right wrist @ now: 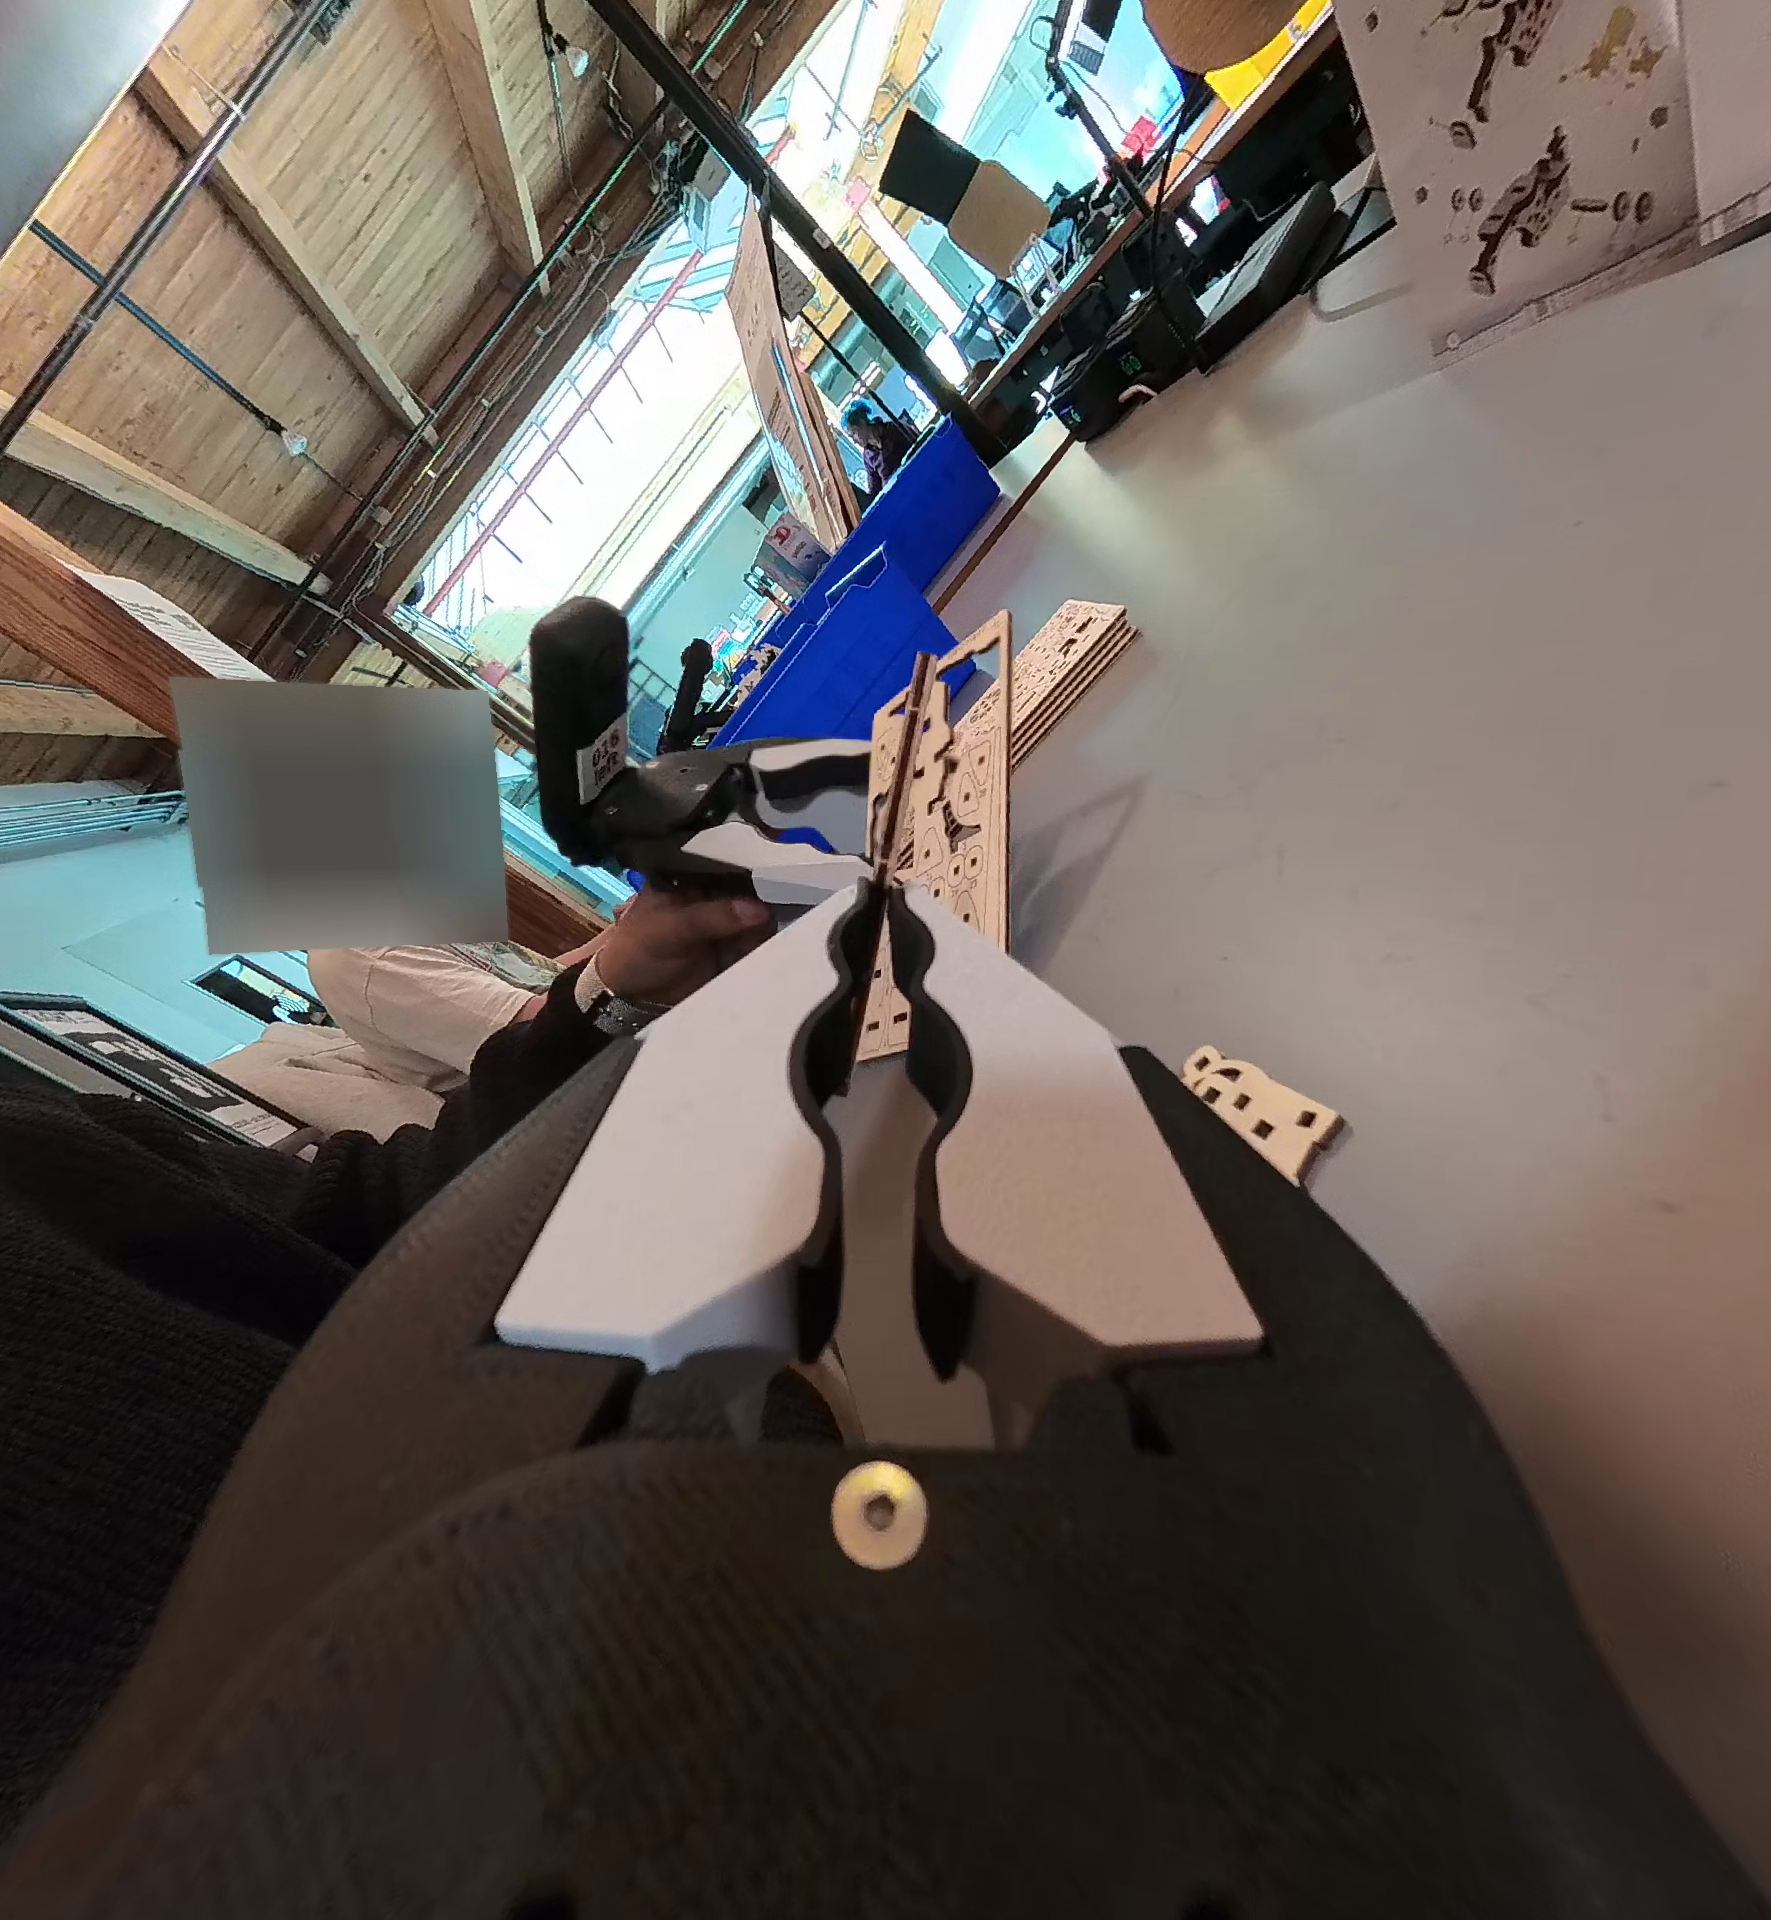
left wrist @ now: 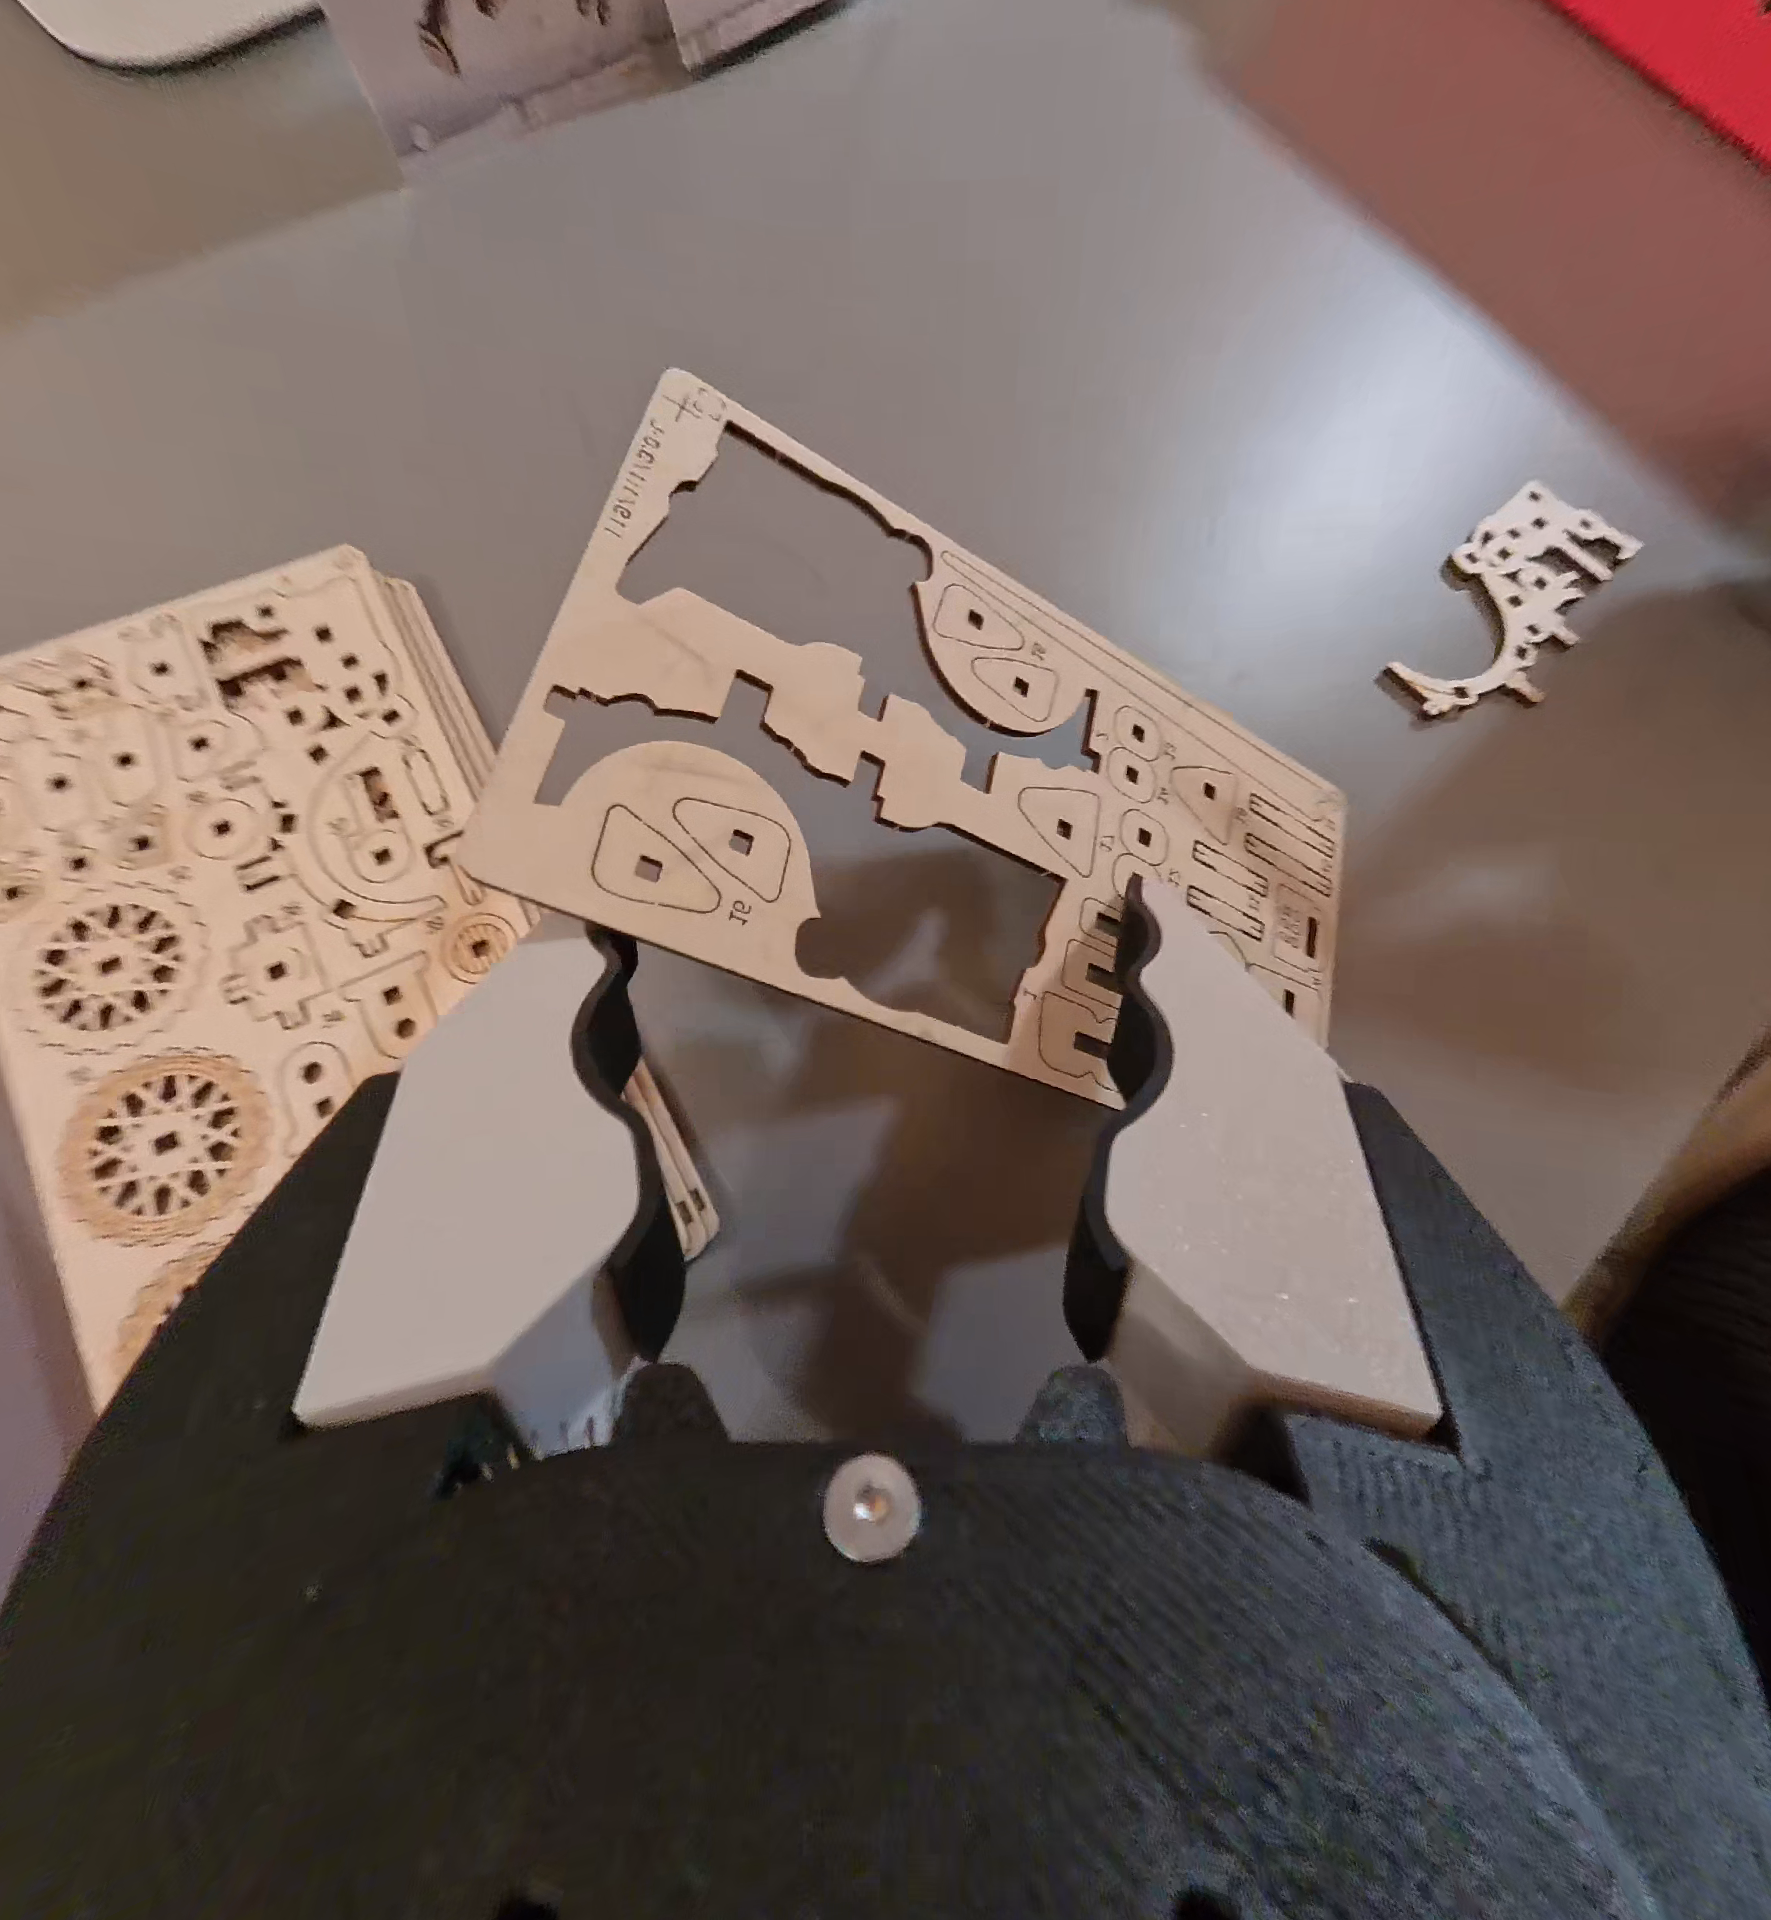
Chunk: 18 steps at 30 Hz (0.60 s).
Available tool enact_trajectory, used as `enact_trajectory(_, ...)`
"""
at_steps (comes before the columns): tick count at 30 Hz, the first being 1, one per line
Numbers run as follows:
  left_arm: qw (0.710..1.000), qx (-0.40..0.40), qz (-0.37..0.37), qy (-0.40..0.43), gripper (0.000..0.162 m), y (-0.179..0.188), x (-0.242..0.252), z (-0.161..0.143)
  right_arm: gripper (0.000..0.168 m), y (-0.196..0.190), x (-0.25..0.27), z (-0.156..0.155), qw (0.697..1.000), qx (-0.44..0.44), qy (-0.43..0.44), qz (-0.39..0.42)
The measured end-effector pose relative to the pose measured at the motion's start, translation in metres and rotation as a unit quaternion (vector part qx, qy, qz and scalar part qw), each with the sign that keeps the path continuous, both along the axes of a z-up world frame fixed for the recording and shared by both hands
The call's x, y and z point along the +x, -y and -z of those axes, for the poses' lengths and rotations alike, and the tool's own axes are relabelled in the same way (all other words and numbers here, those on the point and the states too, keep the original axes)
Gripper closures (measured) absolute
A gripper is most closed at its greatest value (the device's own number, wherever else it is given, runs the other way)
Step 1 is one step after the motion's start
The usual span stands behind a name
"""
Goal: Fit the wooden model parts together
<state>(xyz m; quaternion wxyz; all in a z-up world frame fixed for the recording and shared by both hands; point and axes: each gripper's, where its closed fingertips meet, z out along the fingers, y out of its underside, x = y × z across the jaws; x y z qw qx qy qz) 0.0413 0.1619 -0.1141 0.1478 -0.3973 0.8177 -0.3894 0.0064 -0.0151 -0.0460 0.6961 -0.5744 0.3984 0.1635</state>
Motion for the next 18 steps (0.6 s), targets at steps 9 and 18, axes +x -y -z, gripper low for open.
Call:
enact_trajectory(9,0.998,-0.010,-0.038,0.041,0.066,-0.009,0.010,-0.013,0.167,-0.001,-0.001,0.000,1.000,0.000,0.000,-0.002)
enact_trajectory(18,1.000,-0.002,-0.007,-0.013,0.080,0.002,-0.004,0.001,0.167,-0.002,-0.002,0.000,1.000,0.000,-0.001,-0.004)
